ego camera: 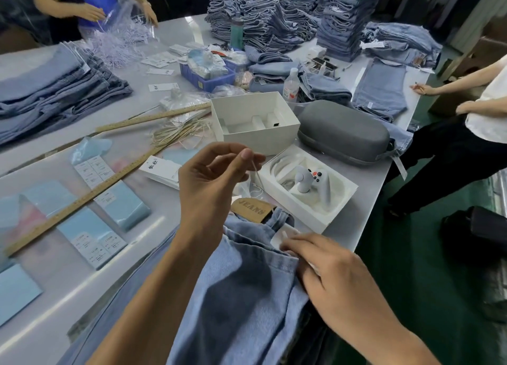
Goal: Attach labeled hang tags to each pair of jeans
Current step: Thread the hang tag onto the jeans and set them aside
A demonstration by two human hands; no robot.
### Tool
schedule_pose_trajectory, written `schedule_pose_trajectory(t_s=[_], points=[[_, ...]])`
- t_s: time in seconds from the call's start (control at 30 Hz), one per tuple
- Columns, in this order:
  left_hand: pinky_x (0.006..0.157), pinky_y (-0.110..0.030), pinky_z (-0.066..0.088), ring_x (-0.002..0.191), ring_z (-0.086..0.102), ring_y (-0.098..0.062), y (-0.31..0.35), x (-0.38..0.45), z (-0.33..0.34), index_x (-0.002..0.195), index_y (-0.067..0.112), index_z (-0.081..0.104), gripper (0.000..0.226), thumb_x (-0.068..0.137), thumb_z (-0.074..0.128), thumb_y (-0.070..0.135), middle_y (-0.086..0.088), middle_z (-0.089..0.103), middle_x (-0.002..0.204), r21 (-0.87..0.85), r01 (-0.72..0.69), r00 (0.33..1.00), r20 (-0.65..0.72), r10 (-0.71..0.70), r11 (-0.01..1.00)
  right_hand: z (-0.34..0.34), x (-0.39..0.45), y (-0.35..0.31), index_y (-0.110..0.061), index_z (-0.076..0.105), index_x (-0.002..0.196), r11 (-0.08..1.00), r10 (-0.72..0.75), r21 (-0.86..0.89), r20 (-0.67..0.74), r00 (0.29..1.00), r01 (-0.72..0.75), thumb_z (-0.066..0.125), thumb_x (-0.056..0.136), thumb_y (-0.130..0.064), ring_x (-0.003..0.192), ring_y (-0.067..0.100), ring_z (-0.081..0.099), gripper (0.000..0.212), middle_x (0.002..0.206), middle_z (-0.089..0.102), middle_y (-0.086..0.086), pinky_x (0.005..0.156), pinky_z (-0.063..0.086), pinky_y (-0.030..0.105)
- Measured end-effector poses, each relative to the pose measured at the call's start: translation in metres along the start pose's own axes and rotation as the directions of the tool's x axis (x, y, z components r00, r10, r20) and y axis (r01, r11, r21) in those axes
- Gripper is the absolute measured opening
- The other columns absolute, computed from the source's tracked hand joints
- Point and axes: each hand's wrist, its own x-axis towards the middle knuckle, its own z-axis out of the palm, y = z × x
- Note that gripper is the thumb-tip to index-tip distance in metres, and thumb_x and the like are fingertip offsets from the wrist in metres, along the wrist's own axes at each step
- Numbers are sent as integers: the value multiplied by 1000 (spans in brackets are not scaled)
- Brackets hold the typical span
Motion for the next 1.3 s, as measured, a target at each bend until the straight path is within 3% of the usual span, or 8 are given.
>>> schedule_pose_trajectory(t_s=[0.1,0.23,0.43,0.7,0.8,0.9,1.07,1.3], points=[[70,-31,55,76,72,-29,1,1,-1,97,1,70,6,93,70,6,-13,77,85,21,-44,999,27,43,999,-5,9,9,-38,75,109,956,150,249,40,988,-156,61,94,-36,97,-6,66,20,104,72,-27,85,53,15],[63,-24,49,61,63,-22,0,4,0,97,-6,68,8,94,69,2,-9,69,69,161,-150,983,128,130,976,-2,30,21,-35,75,91,854,321,405,84,943,-327,76,86,-37,70,9,72,6,82,74,-13,73,61,37],[73,-23,52,79,73,-24,3,0,10,94,2,64,3,95,65,4,-10,77,85,190,-175,970,202,136,966,13,36,21,-35,71,83,927,257,270,45,965,-259,78,84,-41,69,3,64,9,80,69,-21,58,45,12],[70,-29,56,68,65,-14,2,-10,19,94,6,77,12,88,72,16,3,72,76,247,-98,959,284,24,964,12,33,23,-32,64,91,975,173,145,-10,985,-170,68,95,-23,82,0,60,10,88,63,-18,72,50,22],[71,-32,57,73,69,-16,-3,-13,17,95,8,79,10,89,73,12,-3,76,84,288,-52,951,305,-40,956,1,32,29,-33,64,93,915,215,358,-45,976,-185,67,94,-27,77,-1,62,7,88,68,-17,68,46,11],[74,-46,58,80,72,-24,-8,-17,16,97,16,79,17,92,70,2,-4,76,90,329,-25,932,348,-97,944,-11,32,30,-33,71,91,785,243,595,-37,969,-174,69,88,-28,80,8,68,7,88,73,-11,73,53,14],[79,-22,55,88,75,-14,-12,-24,16,106,11,78,19,92,70,1,0,78,92,373,0,910,386,-154,928,-15,29,27,-34,74,96,733,213,672,-79,974,-106,72,89,-16,84,14,72,19,91,75,-4,75,56,19],[74,-34,55,85,72,-22,-5,-30,19,105,19,65,18,94,73,7,-1,75,88,360,-41,902,414,-121,932,-14,30,18,-32,77,99,645,216,762,-112,970,-55,70,85,-26,91,16,74,16,95,77,0,76,57,19]])
